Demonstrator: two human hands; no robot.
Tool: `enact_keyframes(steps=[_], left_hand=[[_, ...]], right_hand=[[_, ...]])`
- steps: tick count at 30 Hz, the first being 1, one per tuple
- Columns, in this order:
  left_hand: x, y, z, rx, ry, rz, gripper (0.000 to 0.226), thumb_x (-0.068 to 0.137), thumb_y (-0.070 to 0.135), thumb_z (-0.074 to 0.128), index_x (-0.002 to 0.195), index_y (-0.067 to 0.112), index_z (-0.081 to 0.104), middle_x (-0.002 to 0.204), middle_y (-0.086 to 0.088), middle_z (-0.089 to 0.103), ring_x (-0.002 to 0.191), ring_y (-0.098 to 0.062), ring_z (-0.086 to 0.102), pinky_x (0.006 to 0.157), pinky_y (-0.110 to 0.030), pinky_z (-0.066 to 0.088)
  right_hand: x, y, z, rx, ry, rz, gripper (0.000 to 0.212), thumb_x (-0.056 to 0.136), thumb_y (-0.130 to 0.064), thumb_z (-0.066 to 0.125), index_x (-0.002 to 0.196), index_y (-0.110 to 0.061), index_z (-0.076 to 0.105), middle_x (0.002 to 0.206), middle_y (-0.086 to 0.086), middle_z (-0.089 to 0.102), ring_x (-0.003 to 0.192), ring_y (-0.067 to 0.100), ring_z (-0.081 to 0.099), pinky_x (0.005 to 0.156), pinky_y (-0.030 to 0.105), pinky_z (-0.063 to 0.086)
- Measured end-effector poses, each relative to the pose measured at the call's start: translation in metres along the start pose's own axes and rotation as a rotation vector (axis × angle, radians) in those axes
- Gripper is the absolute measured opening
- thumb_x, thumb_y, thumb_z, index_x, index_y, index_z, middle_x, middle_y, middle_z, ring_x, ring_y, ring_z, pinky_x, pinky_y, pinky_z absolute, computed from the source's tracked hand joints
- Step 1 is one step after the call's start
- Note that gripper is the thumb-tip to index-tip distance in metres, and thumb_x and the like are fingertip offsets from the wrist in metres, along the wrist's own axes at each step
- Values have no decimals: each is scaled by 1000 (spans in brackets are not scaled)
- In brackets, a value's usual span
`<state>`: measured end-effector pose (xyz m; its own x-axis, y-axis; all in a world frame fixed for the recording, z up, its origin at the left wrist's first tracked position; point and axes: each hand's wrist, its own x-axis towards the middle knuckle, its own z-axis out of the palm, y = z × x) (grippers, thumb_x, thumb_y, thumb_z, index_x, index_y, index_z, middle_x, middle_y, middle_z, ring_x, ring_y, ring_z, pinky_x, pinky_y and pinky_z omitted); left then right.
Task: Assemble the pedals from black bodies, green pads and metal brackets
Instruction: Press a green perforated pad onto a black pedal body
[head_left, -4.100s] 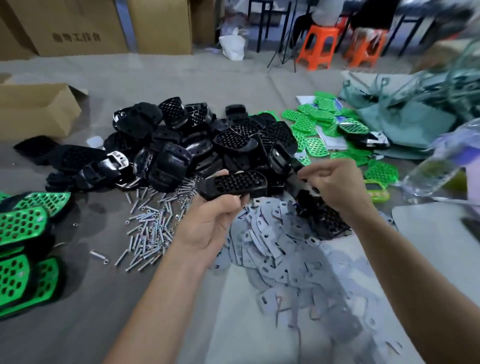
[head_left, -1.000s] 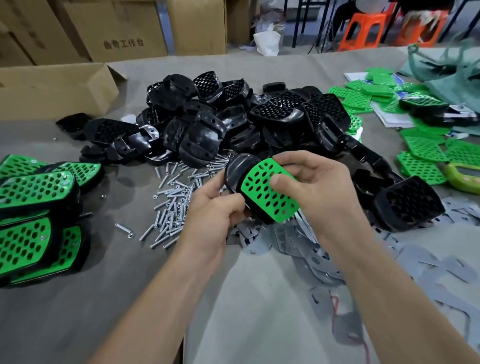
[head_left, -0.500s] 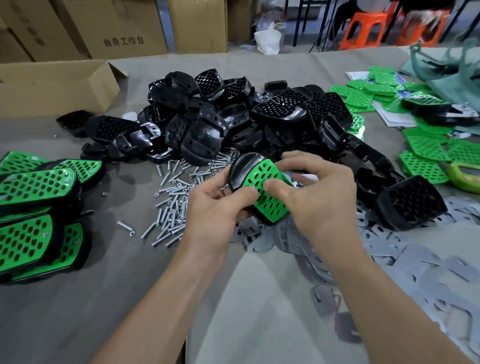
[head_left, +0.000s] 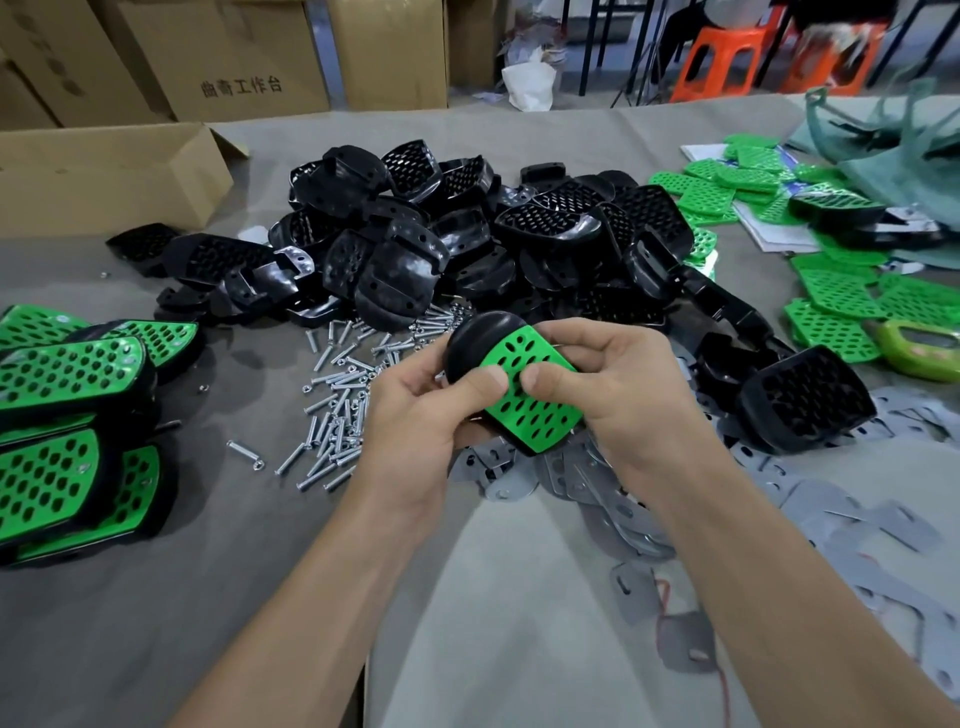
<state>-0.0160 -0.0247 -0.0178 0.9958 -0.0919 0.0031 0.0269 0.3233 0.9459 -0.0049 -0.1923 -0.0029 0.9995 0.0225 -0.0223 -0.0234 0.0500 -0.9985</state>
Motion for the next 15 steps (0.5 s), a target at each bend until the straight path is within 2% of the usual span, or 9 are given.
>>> enact_keyframes(steps=[3,7,9,13,15], left_hand=[[1,0,2,10,51,-12,23,80,14,72,100,19,82,98,-15,76,87,-28,75,73,-49,64],[2,-1,1,-1,78,-24,25,89,-2,67,99,16,82,102,-21,77,89,-33,75,76,-53,64],[2,-2,2,4,96,-22,28,91,-5,64,97,16,83,102,-23,76,89,-34,74,75,-51,64],[0,-3,4,0,116,-17,28,91,-6,63,95,15,83,97,-22,76,83,-31,74,68,-46,64],[0,-3,4,1,110,-20,28,91,-5,64,95,15,83,94,-19,77,82,-29,75,67,-42,63]], right_hand=[[0,0,0,-11,11,5,34,72,3,85,102,-10,76,88,8,79,81,28,77,75,43,62],[1,2,2,-17,20,22,36,69,7,85,101,-6,75,85,9,79,78,26,77,70,38,61],[1,3,3,-22,25,28,36,69,7,86,100,-7,75,85,8,79,79,26,77,73,41,61],[3,2,1,-62,-32,73,34,73,2,85,104,-8,74,87,8,79,81,26,77,76,43,59],[4,1,0,-75,-80,92,24,80,-7,81,101,-17,76,93,6,79,89,27,75,81,47,58]])
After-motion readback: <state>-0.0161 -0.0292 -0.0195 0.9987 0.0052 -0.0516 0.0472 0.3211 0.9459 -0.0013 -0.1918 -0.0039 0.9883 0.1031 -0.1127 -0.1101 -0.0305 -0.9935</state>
